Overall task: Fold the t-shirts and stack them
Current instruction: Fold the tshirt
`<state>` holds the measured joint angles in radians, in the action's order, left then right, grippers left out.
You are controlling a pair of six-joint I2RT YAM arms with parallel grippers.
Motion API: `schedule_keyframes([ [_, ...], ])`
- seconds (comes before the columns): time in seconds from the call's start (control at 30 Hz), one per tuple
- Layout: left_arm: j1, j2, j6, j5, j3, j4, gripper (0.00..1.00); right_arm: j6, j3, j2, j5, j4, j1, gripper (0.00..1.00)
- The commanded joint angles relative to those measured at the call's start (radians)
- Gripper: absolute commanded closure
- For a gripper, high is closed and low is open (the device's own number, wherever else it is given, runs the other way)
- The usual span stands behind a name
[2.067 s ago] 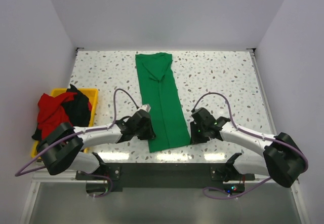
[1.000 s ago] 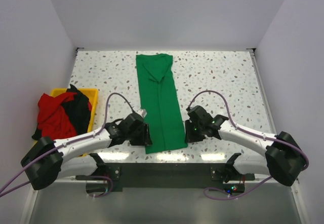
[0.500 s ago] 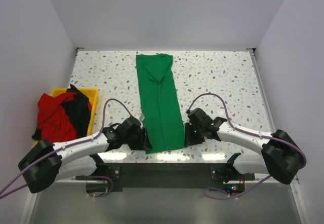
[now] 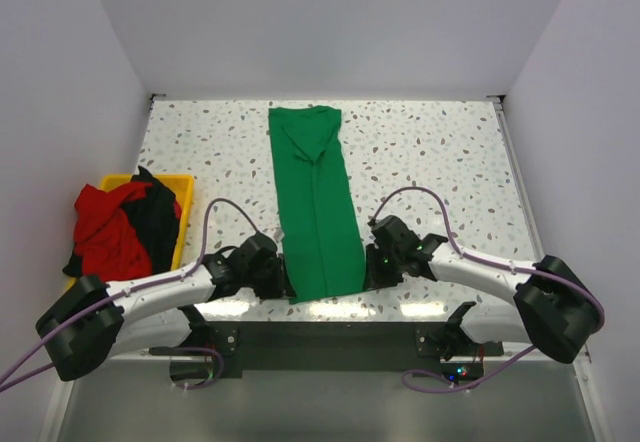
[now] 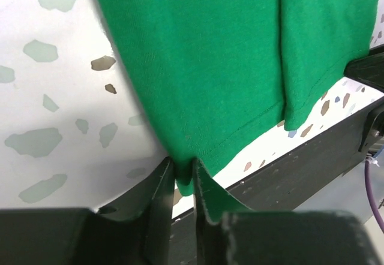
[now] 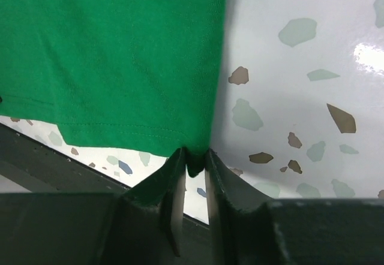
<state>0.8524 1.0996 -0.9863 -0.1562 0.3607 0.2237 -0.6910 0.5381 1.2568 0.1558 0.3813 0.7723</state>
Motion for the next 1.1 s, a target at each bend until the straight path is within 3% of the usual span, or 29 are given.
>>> schedule_keyframes([
  [0.0,0.010,0.002,-0.008,-0.009,-0.020,0.008,0.78,-0.021,-0.020,-0.007,0.031,-0.041,0.004,0.79],
  [0.2,0.014,-0.020,0.003,-0.011,-0.019,0.051,0.91,-0.025,-0.055,-0.052,0.062,-0.030,0.002,1.00],
  [0.57,0.019,-0.116,0.063,-0.017,0.001,0.186,0.96,-0.050,-0.087,-0.224,0.045,0.065,0.033,1.00],
  [0.93,0.010,-0.015,0.138,0.066,0.224,0.190,0.96,0.008,0.083,-0.142,0.016,0.094,0.033,1.00],
  [1.07,-0.059,0.040,0.182,0.067,0.279,0.145,0.96,0.053,0.196,-0.059,-0.051,0.103,0.032,1.00],
])
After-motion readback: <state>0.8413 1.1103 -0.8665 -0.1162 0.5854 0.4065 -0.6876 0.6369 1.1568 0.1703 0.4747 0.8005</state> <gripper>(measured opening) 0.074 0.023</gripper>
